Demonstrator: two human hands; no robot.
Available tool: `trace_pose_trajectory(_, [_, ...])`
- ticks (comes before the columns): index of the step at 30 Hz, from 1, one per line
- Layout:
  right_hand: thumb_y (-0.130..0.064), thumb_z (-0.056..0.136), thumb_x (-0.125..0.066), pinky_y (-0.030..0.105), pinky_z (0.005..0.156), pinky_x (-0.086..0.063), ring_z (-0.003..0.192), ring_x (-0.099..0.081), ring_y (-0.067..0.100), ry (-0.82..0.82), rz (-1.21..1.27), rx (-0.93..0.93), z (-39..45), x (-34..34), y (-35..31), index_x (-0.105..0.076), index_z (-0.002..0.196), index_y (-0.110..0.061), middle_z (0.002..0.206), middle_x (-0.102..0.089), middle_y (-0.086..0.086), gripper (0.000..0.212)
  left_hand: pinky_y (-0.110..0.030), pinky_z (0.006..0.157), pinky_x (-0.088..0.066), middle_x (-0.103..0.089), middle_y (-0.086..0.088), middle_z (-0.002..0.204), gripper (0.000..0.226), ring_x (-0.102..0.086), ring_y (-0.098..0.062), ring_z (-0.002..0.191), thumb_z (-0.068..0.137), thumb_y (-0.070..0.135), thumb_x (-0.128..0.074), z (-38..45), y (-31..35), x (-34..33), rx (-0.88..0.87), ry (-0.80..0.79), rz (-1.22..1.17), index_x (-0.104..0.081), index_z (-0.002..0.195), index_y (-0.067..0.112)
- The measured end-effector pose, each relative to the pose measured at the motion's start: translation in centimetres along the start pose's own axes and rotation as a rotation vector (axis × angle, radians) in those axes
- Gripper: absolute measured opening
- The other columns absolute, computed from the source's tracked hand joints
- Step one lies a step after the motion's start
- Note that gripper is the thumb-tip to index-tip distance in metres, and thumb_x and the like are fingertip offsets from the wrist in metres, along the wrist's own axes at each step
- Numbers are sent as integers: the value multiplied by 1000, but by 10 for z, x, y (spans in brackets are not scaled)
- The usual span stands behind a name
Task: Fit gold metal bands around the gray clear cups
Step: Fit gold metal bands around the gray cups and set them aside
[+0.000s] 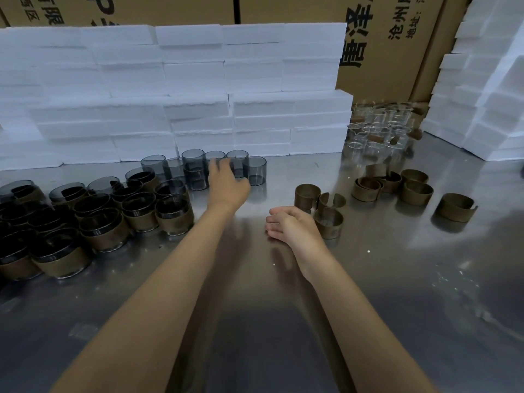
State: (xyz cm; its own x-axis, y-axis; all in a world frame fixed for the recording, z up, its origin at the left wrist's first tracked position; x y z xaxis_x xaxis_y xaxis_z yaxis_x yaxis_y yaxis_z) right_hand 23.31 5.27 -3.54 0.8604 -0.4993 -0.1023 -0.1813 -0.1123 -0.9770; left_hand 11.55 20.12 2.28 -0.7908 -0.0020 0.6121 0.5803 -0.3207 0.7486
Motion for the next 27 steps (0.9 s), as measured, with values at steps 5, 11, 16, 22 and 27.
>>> trace_pose_trajectory(5, [-8,102,-54,33,91,-58,89,-68,22,-20,37,-9,3,0,1,-65,103,-7,98,-68,13,12,-34,101,-37,-29,-13,150,39,-43,-33,126,95,5,-60,4,-26,-3,0,161,37,-49,133,7])
trace_pose_trajectory(11, [-7,102,-53,39,95,-56,88,-63,21,-29,60,-14,3,0,-1,-65,102,-5,97,-64,12,12,-26,85,-36,-45,-14,126,26,-47,-21,93,95,18,-69,0,-34,6,42,260,-106,-52,112,8])
trace_pose_trajectory(16, [-11,103,-54,28,84,-59,92,-65,23,-18,75,-13,0,4,-3,-63,115,4,104,-65,18,21,-16,74,-36,-54,2,109,44,-51,3,88,85,20,-81,-30,-18,18,-16,303,-336,-46,111,19])
trace_pose_trajectory(22, [-49,96,-64,32,84,-60,87,-67,19,-12,49,57,-8,-1,-14,-61,108,-10,102,-66,10,41,-36,89,-59,-66,-7,116,47,-66,-21,98,78,21,-89,-70,-20,3,351,4,-990,-54,110,17])
trace_pose_trajectory(27, [-75,79,-66,45,100,-56,108,-71,18,-125,-13,91,-16,-14,-17,-64,121,-19,117,-73,5,70,-36,81,-60,-76,-11,100,54,-73,-27,92,73,23,-87,-110,-3,-6,310,-277,-1058,-60,117,7])
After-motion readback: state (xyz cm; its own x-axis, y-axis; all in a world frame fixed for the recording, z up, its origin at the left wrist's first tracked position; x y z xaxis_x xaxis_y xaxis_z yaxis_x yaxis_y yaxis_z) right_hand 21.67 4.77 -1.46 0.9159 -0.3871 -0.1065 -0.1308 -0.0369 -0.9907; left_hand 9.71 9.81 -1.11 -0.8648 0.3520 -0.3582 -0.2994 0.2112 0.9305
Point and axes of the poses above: each hand's wrist, its own z-axis towards the middle knuckle, its own x-axis out of the back of the hand, y = z × x, the point moved 9 cm from there along z, towards the middle knuckle
